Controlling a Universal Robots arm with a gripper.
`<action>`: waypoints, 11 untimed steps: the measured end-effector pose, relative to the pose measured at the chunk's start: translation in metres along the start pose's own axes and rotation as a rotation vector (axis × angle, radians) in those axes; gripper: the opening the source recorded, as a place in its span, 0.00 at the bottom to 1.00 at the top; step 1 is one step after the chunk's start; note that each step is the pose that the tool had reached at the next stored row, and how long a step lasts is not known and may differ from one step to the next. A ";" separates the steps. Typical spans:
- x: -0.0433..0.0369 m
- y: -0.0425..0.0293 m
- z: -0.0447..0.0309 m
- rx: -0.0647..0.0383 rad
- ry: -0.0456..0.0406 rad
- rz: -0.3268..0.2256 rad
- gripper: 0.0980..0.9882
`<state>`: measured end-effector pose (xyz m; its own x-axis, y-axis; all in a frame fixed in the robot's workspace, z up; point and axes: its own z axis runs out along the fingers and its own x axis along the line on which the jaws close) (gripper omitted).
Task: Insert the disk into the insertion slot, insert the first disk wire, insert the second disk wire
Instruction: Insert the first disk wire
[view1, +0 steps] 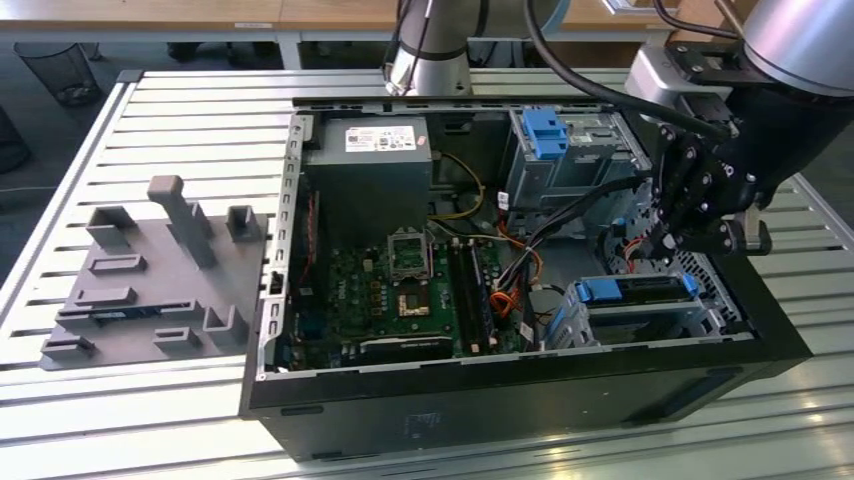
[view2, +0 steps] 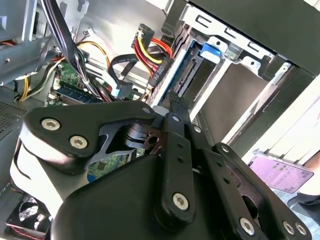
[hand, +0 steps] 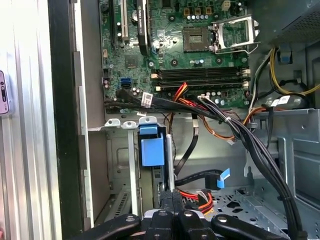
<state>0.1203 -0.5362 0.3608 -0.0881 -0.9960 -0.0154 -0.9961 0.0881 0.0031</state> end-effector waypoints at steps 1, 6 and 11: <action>-0.0010 -0.0004 0.0001 0.000 -0.0001 0.000 0.01; -0.0046 -0.0023 0.0004 0.000 -0.0001 0.000 0.01; -0.0068 -0.0043 0.0009 0.000 -0.0003 0.003 0.07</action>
<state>0.1251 -0.5297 0.3600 -0.0907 -0.9958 -0.0157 -0.9959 0.0906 0.0031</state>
